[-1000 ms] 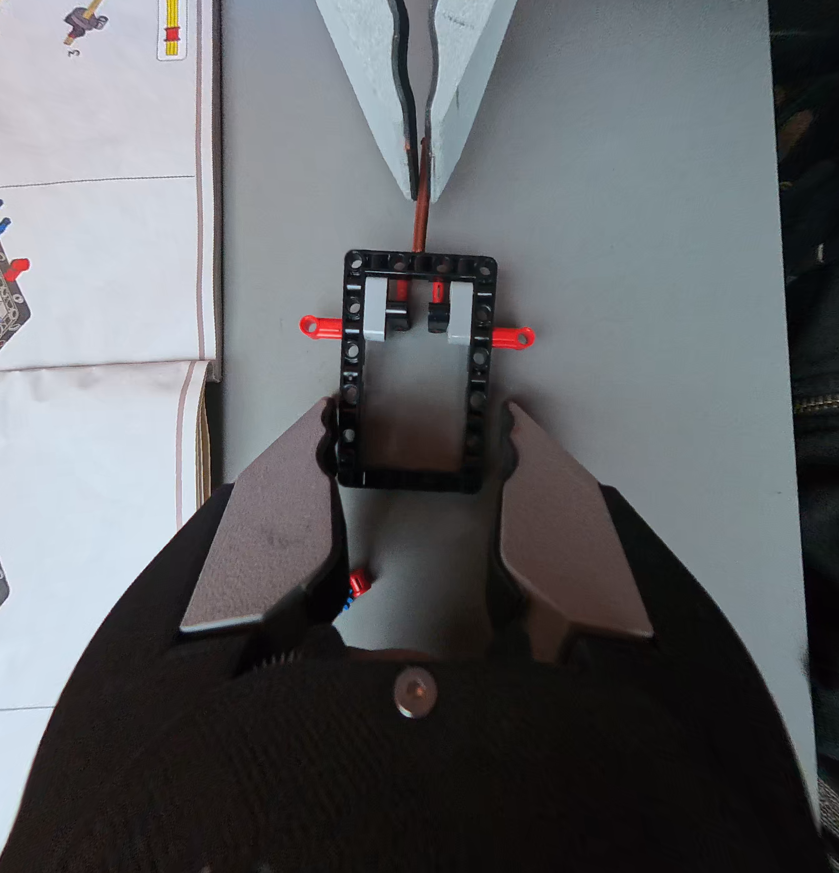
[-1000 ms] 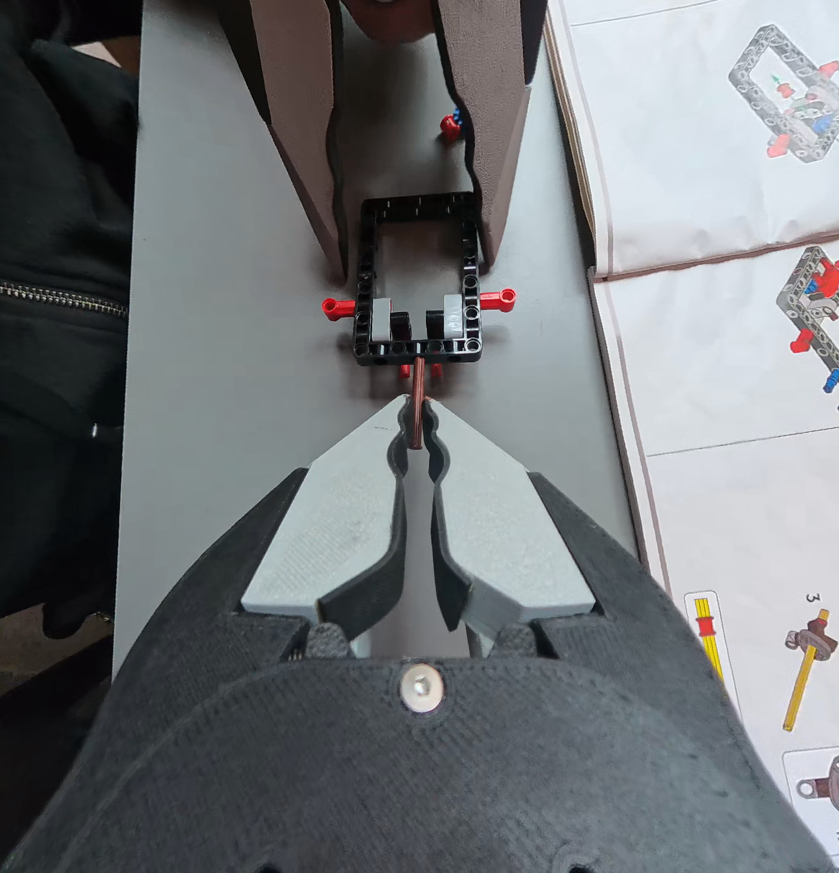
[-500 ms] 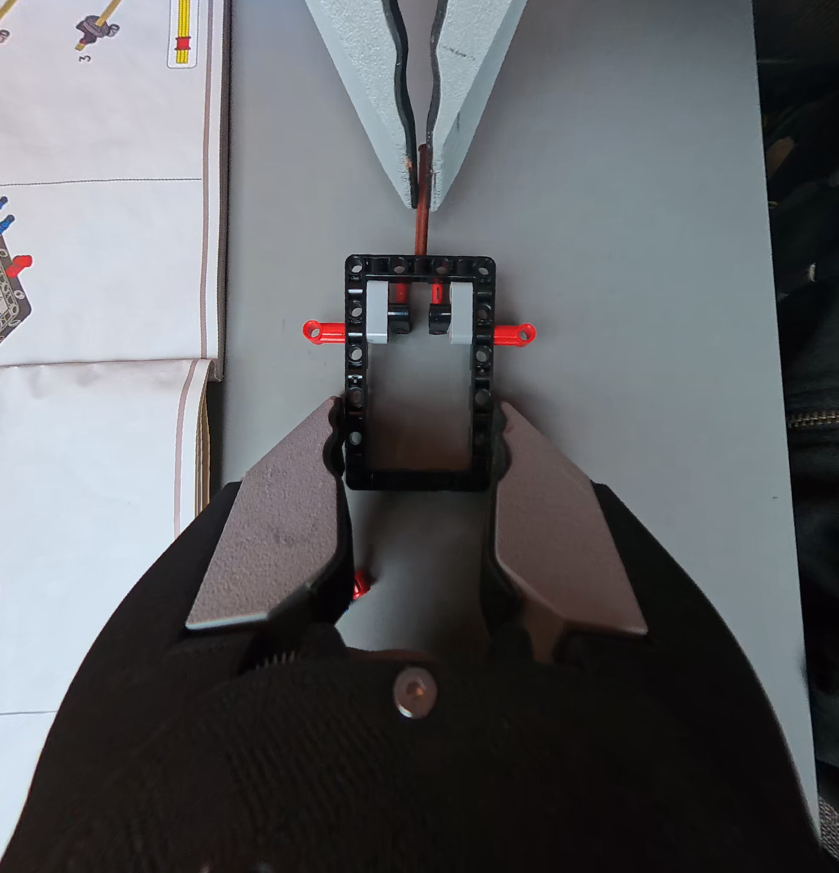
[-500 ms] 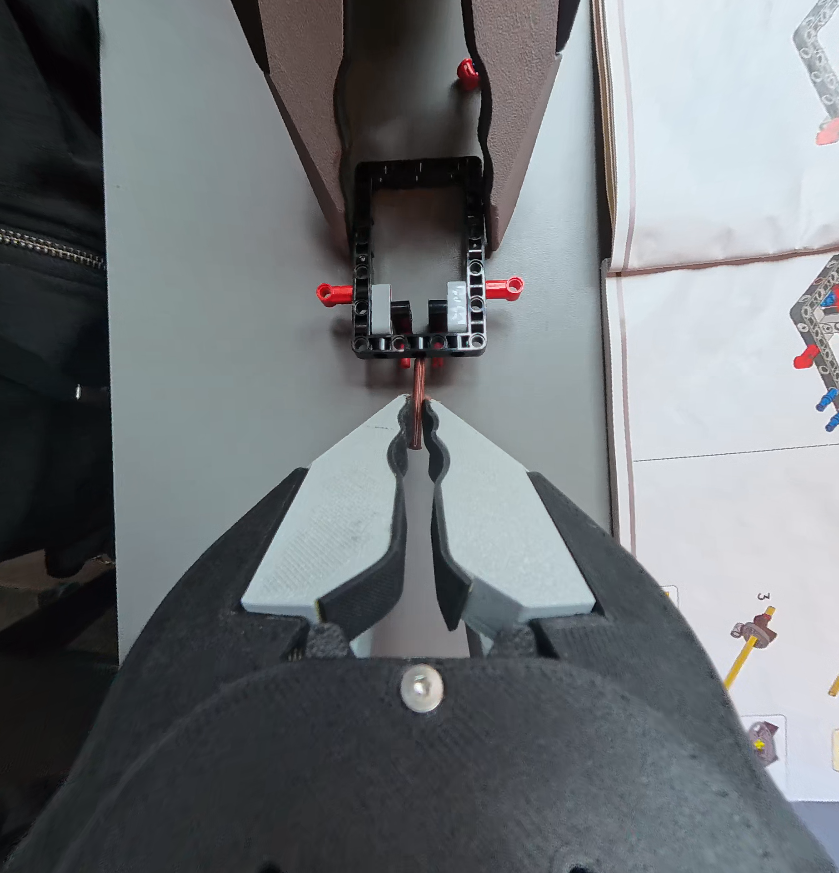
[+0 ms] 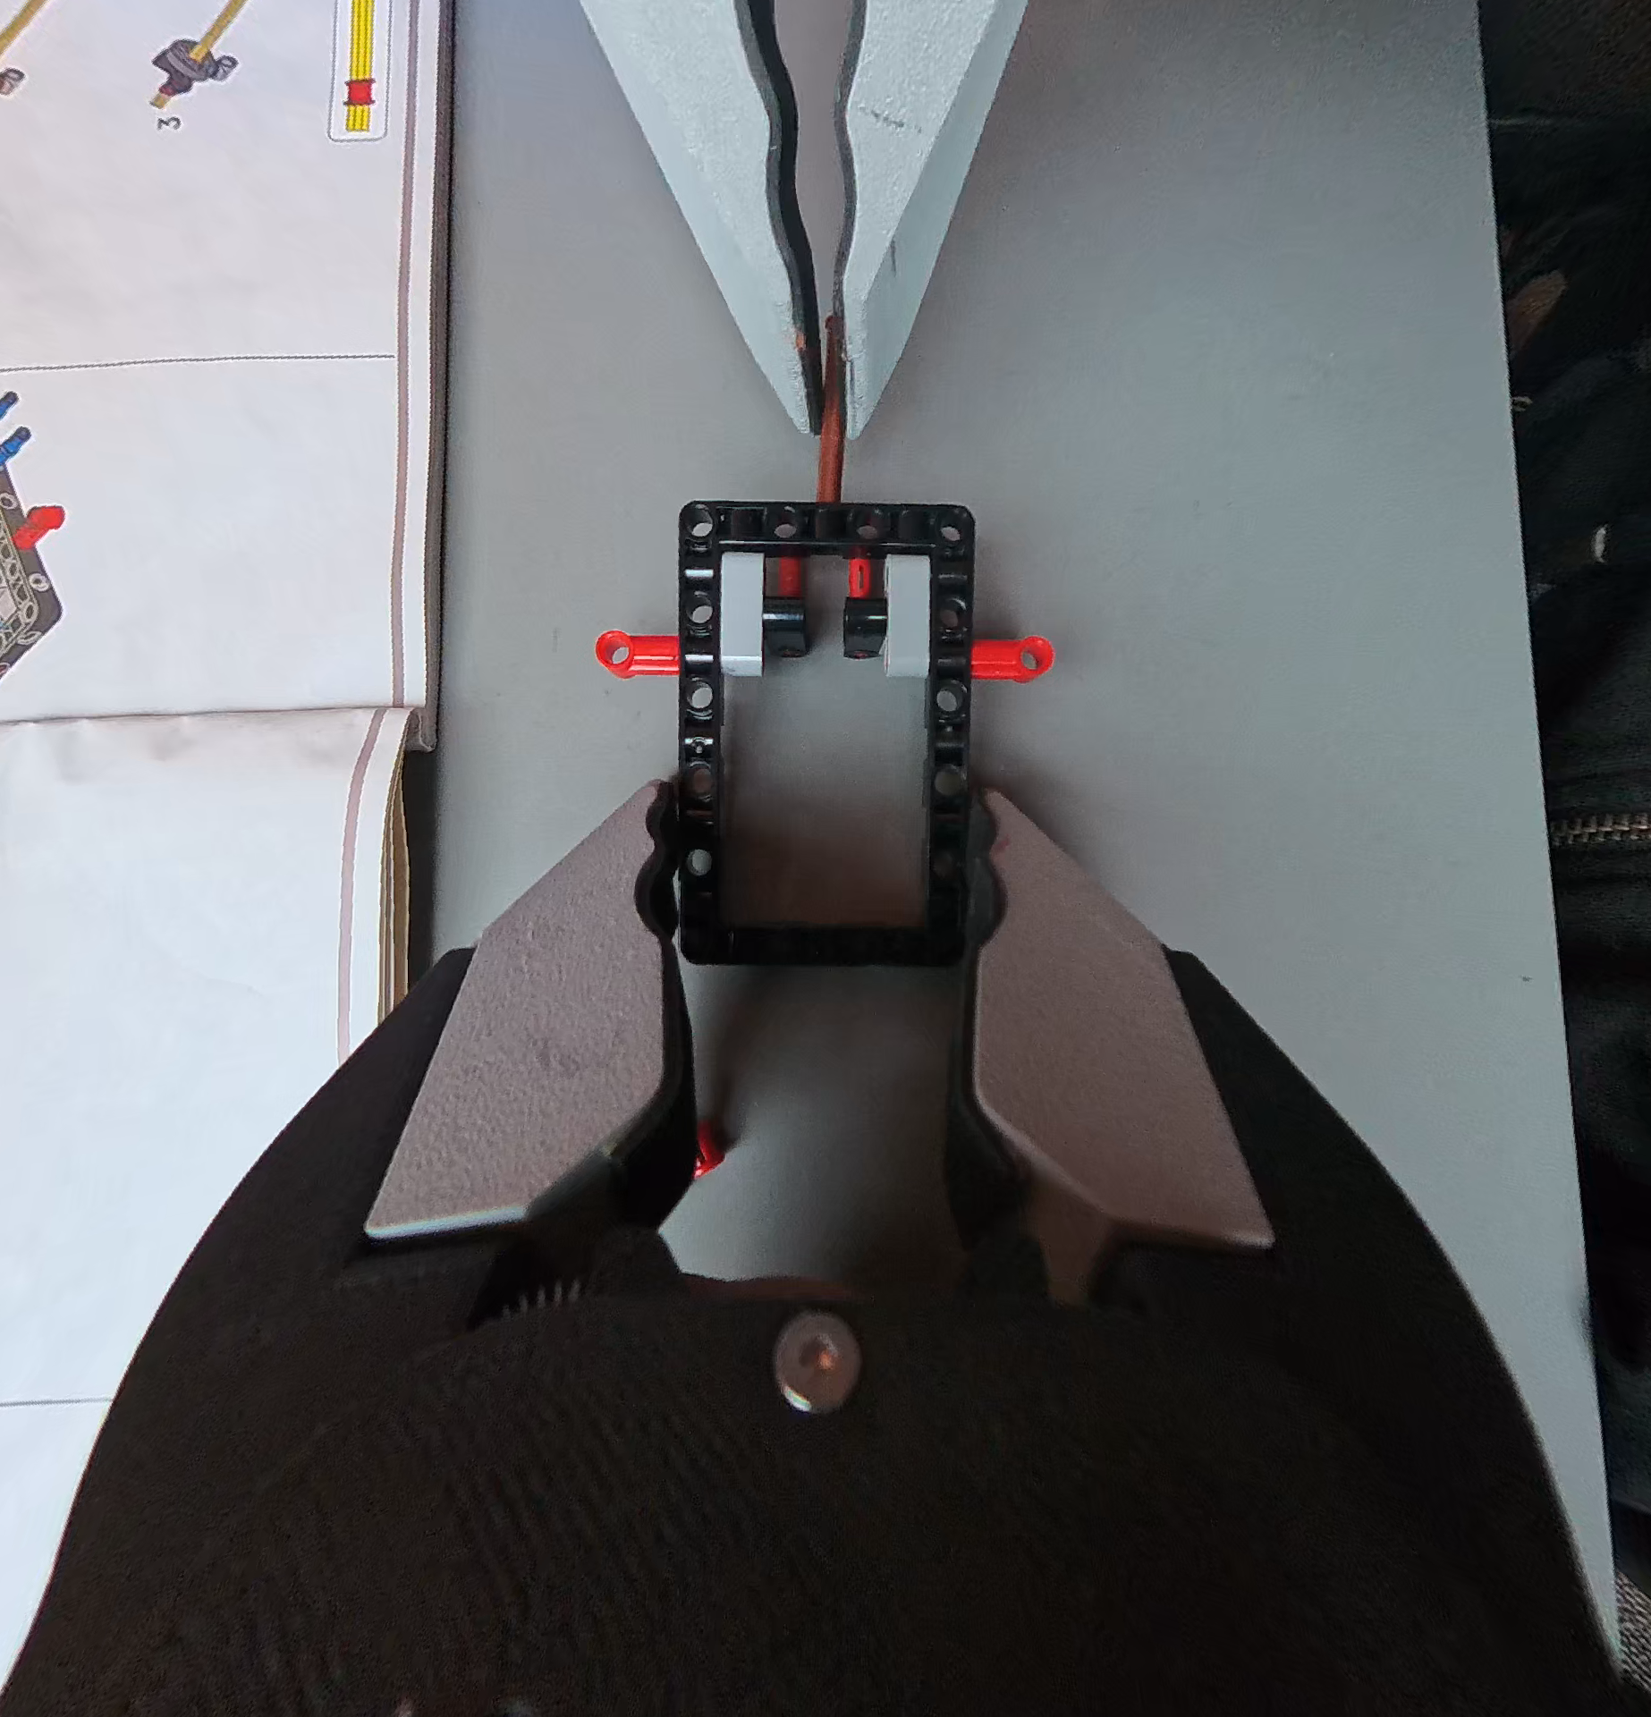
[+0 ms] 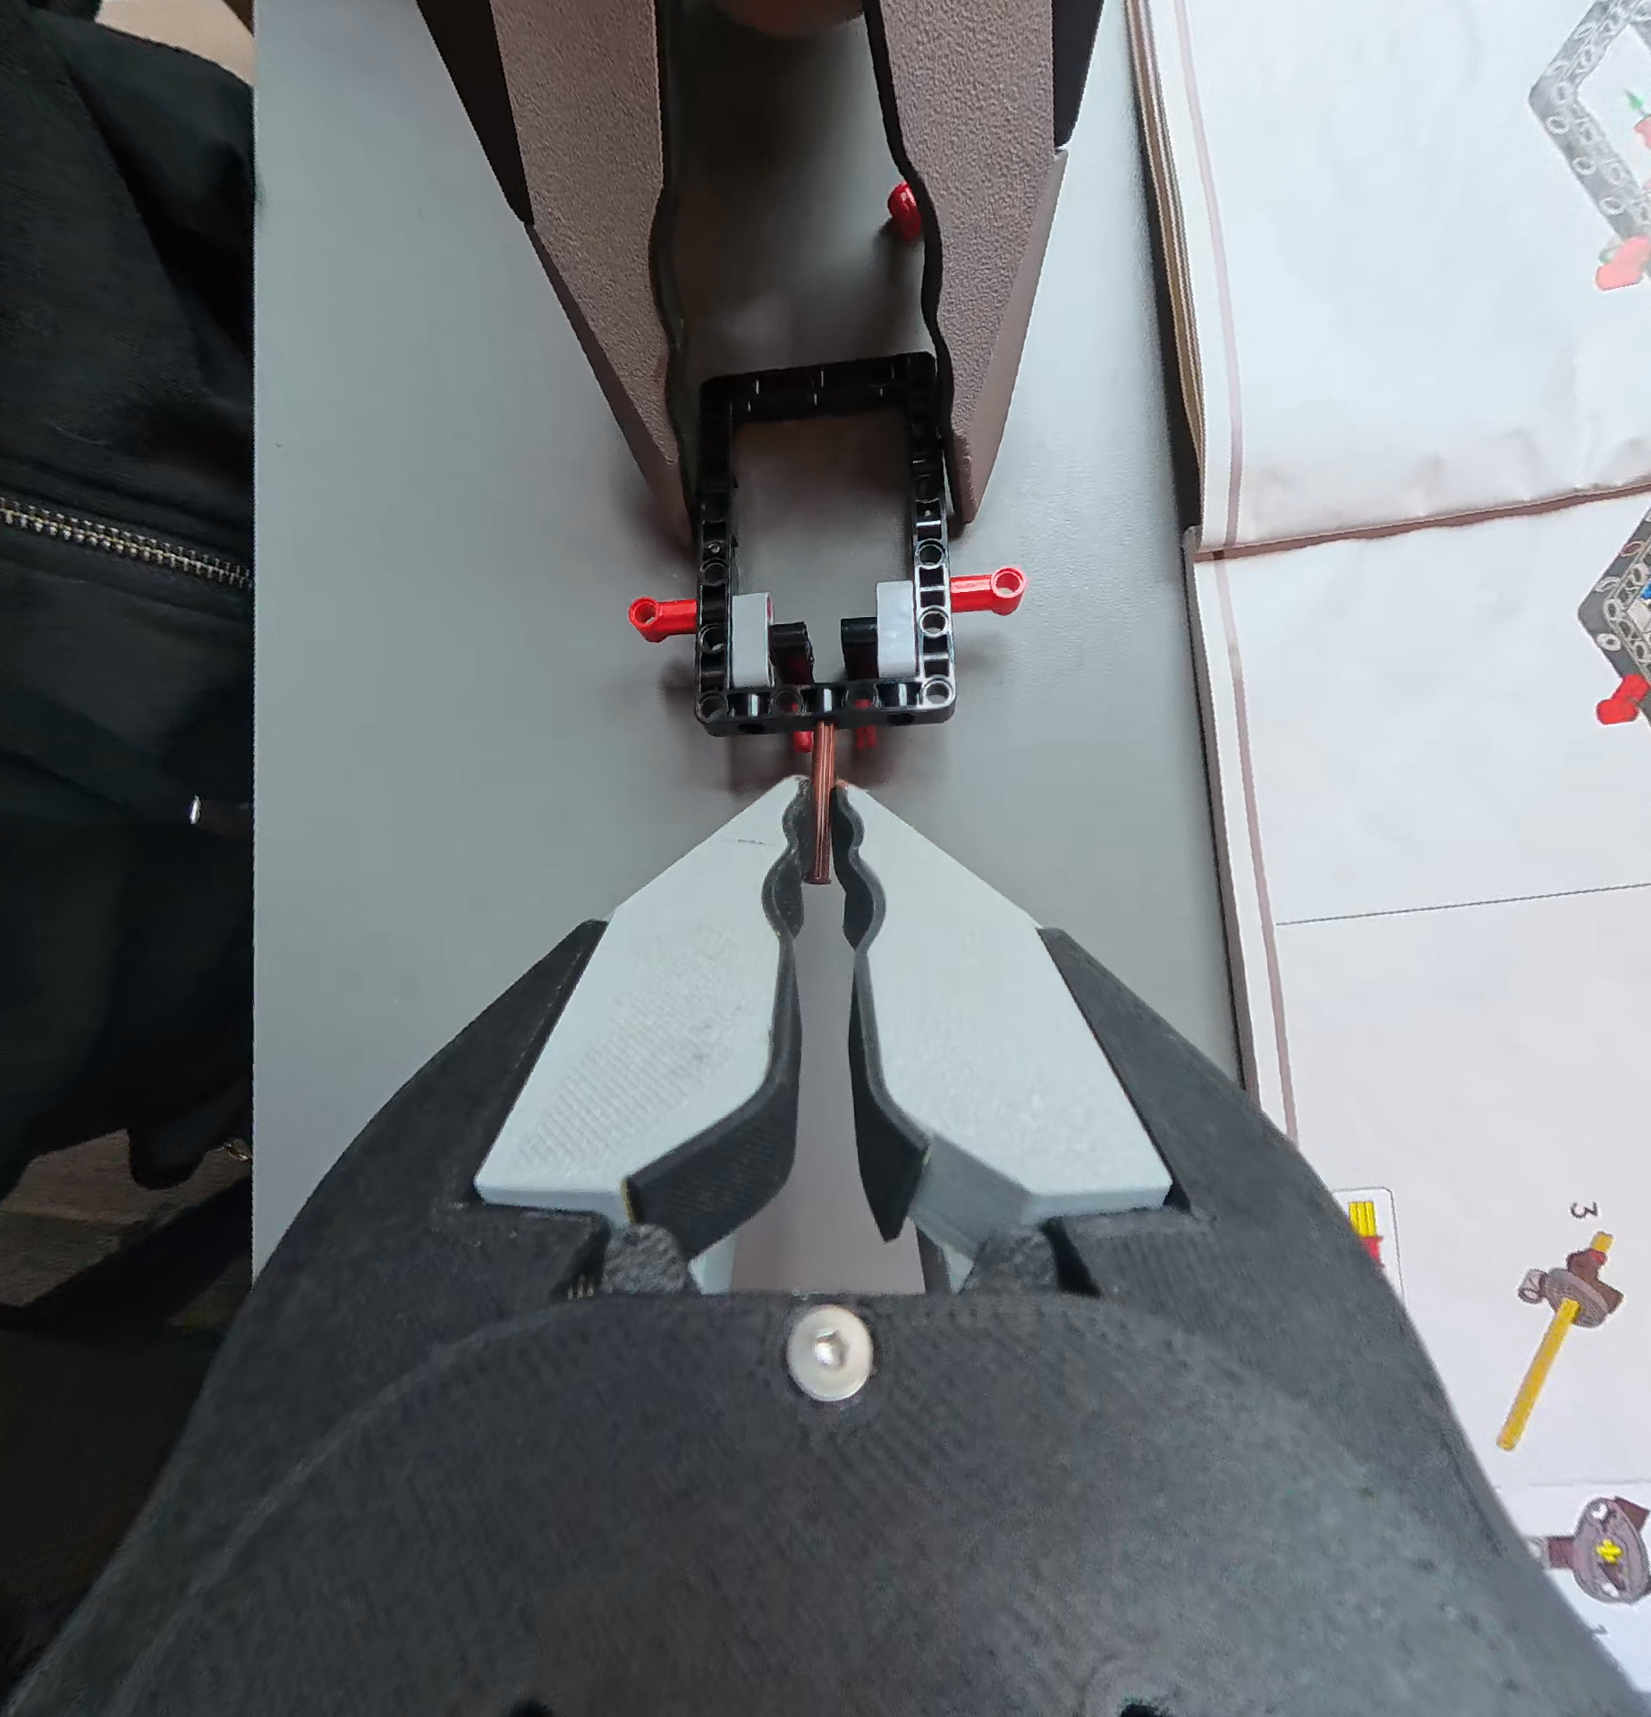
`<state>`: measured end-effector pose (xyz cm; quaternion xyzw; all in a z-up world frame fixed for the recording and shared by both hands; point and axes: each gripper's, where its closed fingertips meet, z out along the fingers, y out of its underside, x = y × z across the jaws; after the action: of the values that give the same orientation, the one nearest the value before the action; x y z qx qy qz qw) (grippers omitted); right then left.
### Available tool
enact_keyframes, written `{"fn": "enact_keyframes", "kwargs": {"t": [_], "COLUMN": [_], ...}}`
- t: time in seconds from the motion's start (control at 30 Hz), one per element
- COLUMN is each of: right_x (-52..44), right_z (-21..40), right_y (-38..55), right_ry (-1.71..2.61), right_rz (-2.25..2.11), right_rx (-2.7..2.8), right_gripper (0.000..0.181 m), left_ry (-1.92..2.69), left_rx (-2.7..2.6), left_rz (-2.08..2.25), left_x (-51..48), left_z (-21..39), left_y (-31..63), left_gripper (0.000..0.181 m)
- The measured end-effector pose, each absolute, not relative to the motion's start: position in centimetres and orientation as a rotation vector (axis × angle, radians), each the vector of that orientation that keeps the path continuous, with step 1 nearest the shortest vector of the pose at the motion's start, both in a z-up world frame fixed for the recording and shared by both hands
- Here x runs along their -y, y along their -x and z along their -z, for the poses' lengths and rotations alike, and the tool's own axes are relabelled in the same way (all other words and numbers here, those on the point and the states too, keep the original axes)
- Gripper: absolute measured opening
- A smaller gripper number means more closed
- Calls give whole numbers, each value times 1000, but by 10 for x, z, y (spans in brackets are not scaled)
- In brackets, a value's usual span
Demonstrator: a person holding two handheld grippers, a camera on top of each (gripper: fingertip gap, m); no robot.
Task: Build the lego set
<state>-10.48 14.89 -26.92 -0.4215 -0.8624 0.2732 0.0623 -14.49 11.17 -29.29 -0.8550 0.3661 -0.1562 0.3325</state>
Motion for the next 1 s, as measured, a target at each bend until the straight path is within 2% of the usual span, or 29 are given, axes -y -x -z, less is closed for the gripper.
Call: {"fn": "enact_keyframes", "kwargs": {"t": [0.67,1.0], "right_x": [-148,-147], "right_z": [270,267], "right_y": [110,107], "right_ry": [1271,1256], "right_rz": [-905,-918], "right_rx": [2548,2548], "right_gripper": [1,11], "left_ry": [2236,2236], "left_rx": [-952,-957], "left_rz": [406,412], "left_x": [-111,-110], "left_z": [293,293], "left_y": [146,145], "left_gripper": [61,61]}}
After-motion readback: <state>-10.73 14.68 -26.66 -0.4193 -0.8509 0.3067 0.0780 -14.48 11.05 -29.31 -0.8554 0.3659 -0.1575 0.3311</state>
